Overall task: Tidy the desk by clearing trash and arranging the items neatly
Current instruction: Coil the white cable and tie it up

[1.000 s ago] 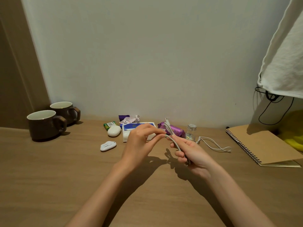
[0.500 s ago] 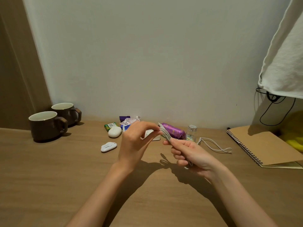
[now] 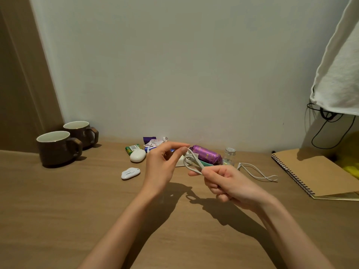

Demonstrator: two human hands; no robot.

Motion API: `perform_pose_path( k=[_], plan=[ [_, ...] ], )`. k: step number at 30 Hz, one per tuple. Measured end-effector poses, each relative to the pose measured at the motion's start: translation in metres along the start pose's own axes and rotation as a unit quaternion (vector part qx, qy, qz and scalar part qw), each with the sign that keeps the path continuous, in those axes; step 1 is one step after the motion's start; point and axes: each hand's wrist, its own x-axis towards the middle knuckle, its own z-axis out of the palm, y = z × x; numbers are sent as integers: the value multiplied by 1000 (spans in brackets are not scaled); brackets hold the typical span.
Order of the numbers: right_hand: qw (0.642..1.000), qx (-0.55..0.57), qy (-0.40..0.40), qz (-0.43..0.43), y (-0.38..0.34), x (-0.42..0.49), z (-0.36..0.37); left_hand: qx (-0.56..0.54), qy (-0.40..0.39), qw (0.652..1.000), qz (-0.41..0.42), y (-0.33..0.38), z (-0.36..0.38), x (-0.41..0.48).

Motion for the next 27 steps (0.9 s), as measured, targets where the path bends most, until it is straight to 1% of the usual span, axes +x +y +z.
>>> perform_pose_path(
  k=[3, 7, 11, 14, 16, 18, 23, 27],
  plan=[
    [999, 29, 17, -3, 0, 1, 1, 17, 15, 1000, -1, -4, 1, 1],
    [992, 107, 69, -3, 3, 5, 3, -5, 18, 998, -57, -8, 4, 1],
    [962, 248, 113, -21, 4, 10, 3, -30, 14, 993, -116, -12, 9, -4],
    [943, 289, 161, -37, 5, 11, 1, 11, -30, 994, -101, -12, 13, -9],
    [937, 289, 192, -40, 8, 12, 1, 55, -64, 994, -70, -10, 15, -12],
    [939, 266, 216, -38, 11, 13, 1, 100, -92, 990, -28, -7, 16, -15],
    [952, 140, 267, -42, 16, 14, 6, 161, -134, 977, 35, -5, 17, -18],
    [953, 50, 294, -51, 16, 14, 11, 196, -138, 967, 80, -5, 17, -18]
  ],
)
